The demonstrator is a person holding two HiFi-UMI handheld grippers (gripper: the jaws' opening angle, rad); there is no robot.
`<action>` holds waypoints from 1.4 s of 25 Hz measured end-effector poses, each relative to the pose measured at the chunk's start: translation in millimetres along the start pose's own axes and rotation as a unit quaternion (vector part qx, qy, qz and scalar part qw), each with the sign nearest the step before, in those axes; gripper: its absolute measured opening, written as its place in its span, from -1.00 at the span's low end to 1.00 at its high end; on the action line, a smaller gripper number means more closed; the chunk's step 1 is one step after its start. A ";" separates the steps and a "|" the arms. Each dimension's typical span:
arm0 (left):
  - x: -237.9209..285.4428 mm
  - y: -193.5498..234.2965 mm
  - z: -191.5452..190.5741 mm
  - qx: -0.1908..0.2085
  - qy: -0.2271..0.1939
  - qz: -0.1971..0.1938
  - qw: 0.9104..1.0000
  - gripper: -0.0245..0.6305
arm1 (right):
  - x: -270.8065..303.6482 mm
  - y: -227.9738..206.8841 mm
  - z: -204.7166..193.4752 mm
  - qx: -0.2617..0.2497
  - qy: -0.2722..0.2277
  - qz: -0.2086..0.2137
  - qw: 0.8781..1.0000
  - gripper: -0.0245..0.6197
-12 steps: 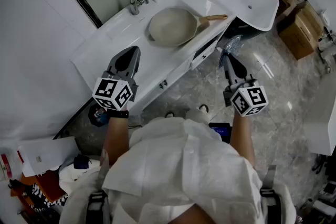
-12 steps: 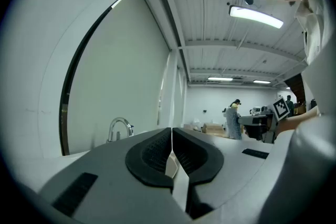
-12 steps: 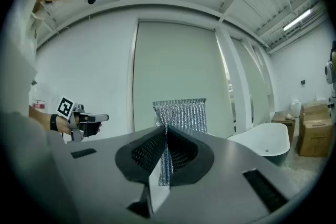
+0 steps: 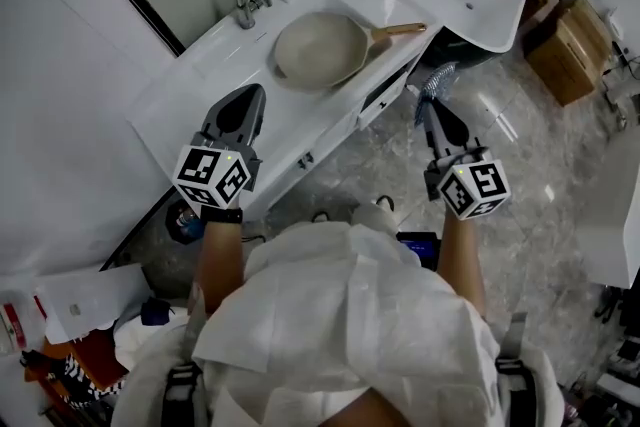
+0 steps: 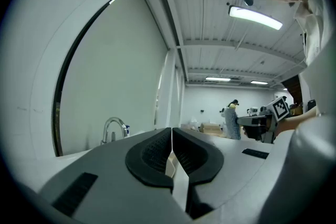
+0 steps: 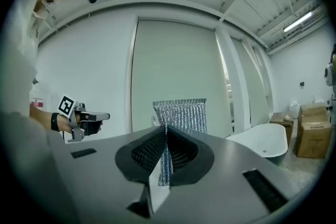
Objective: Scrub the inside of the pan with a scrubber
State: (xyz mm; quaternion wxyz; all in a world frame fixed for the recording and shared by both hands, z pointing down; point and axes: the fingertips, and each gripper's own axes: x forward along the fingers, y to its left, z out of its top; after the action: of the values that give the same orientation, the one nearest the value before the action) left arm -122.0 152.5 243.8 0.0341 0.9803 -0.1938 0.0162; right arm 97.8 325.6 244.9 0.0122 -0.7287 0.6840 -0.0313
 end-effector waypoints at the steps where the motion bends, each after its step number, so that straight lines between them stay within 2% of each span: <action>1: 1.5 -0.4 -0.9 -0.001 0.001 -0.001 1.000 -0.86 | -0.5 -2.8 0.0 0.006 -0.004 -0.004 1.000 -0.86; 5: 5.1 -3.3 -6.7 -0.004 0.007 -0.003 1.000 -0.86 | -3.8 -13.8 -0.3 0.029 -0.016 -0.018 0.999 -0.86; 14: 39.9 -5.7 -18.3 -0.013 0.024 0.008 1.000 -0.86 | 11.3 -46.8 -7.3 0.042 -0.003 0.000 0.999 -0.86; 28: 130.5 -39.3 -10.3 -0.017 0.021 0.062 0.998 -0.86 | 41.4 -161.6 6.5 0.033 0.013 0.056 0.998 -0.86; 35: 147.4 -45.0 -18.6 -0.023 0.032 0.087 0.995 -0.86 | 65.2 -182.8 -4.1 0.038 0.039 0.093 0.994 -0.86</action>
State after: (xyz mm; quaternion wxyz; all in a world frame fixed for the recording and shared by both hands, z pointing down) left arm 31.0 139.5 266.2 0.0609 0.9577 -0.2777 0.0457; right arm 283.7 272.3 262.0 0.0159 -0.6592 0.7471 -0.0846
